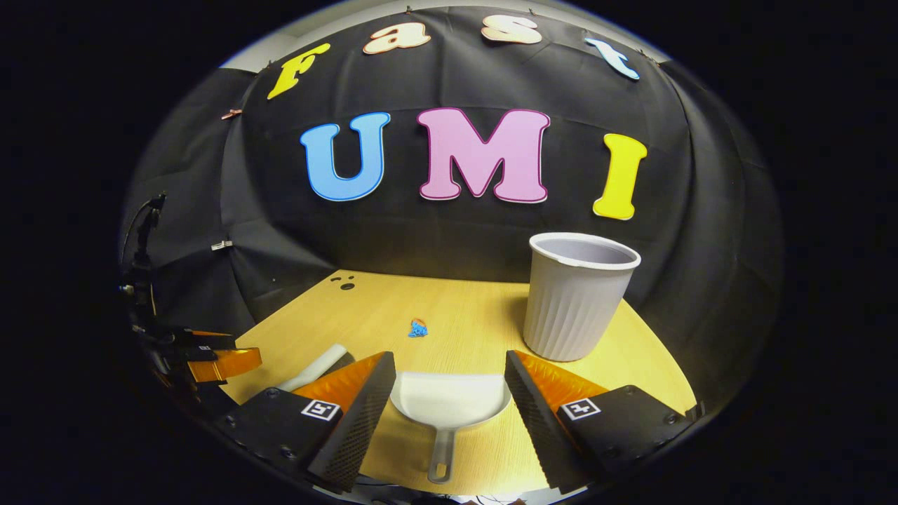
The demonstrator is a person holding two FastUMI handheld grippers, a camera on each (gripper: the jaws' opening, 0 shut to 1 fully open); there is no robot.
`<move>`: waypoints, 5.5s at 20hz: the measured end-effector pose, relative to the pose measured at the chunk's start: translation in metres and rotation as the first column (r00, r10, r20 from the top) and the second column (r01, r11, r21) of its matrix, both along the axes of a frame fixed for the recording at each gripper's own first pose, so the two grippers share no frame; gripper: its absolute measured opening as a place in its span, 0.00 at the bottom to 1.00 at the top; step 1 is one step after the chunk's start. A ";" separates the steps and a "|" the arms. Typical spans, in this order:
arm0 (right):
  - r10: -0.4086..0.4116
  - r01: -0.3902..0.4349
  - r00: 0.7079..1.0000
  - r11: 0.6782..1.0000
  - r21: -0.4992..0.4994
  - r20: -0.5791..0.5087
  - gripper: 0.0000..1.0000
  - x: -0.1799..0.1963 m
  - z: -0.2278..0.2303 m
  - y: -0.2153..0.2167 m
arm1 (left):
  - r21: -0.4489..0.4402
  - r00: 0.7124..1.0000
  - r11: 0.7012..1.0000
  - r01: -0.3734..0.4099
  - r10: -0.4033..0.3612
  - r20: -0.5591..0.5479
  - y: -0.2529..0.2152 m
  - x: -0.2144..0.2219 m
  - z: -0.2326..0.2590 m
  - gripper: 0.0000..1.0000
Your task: Pick up the small broom and dustpan from the desktop, sweep the trash into the dustpan with the broom, and then empty the trash into the garbage bin.
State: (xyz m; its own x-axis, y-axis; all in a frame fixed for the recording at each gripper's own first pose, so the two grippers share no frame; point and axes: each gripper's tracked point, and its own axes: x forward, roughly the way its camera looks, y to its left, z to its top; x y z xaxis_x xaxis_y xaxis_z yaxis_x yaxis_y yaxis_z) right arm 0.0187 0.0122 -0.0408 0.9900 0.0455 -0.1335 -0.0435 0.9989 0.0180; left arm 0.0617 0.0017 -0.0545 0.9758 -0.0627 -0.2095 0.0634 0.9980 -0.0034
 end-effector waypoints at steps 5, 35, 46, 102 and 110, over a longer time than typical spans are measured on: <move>-0.016 0.018 0.998 0.999 0.029 -0.052 0.98 0.009 -0.020 -0.004 | 0.004 0.988 1.000 0.030 -0.029 -0.150 0.002 0.028 -0.036 0.96; 0.078 -0.023 0.920 0.989 0.145 -0.383 0.99 0.047 -0.116 -0.011 | 0.170 0.811 0.982 0.085 0.031 -0.584 -0.006 0.112 -0.145 0.47; 0.102 -0.044 0.889 0.989 0.138 -0.446 0.99 0.034 -0.120 -0.006 | 0.124 0.888 0.992 0.024 0.035 -0.459 -0.001 0.101 -0.146 0.26; 0.221 -0.315 0.554 0.948 0.043 -0.803 0.34 0.089 -0.224 -0.038 | 0.301 0.897 0.935 0.188 -0.038 -0.441 -0.032 0.318 -0.037 0.25; 0.247 -0.379 0.536 0.925 0.031 -0.807 0.34 0.094 -0.229 -0.048 | 0.471 0.822 0.747 0.470 -0.175 -0.542 -0.079 0.355 -0.048 0.25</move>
State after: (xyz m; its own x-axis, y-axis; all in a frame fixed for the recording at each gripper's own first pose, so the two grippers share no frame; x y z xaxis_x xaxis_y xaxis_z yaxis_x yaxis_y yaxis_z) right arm 0.1131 -0.0362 -0.2697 0.4129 0.2480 -0.8764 -0.3881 0.9184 0.0770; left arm 0.4169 -0.0777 -0.1024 0.7049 -0.0833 -0.7044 0.5196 0.7366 0.4329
